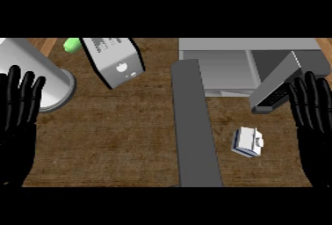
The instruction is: Pick up the milk, place it into the microwave and close the microwave
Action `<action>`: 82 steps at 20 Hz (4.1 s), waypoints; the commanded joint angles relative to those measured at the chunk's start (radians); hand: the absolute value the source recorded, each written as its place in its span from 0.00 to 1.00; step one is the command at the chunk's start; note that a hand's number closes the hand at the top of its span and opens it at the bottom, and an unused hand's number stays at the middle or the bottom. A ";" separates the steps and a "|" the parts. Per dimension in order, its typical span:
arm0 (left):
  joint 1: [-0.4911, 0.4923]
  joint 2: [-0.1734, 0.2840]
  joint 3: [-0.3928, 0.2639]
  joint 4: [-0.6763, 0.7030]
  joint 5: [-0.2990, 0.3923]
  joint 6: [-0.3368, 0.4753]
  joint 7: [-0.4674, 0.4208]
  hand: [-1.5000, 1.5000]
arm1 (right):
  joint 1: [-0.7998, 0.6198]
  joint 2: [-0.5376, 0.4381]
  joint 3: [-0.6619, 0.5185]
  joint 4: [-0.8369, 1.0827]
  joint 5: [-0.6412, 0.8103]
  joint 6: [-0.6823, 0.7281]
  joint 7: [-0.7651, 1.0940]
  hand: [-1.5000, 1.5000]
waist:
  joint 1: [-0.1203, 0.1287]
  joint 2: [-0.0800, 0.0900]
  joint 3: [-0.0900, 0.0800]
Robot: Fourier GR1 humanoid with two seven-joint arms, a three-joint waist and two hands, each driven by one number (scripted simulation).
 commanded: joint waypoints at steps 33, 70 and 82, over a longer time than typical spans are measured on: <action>0.425 -0.019 0.221 -0.225 0.282 -0.206 0.057 0.00 | 0.206 0.033 0.233 0.081 0.219 -0.245 -0.065 0.00 | -0.009 -0.017 -0.025; 0.459 -0.059 0.437 -0.269 0.473 -0.365 0.135 0.00 | -0.064 -0.012 -0.159 1.199 0.044 -0.196 -0.819 0.00 | -0.006 -0.016 -0.025; 0.606 -0.100 0.352 -0.320 0.437 -0.386 0.051 0.00 | -0.245 -0.046 -0.226 1.578 0.040 -0.165 -1.046 1.00 | 0.004 -0.016 -0.025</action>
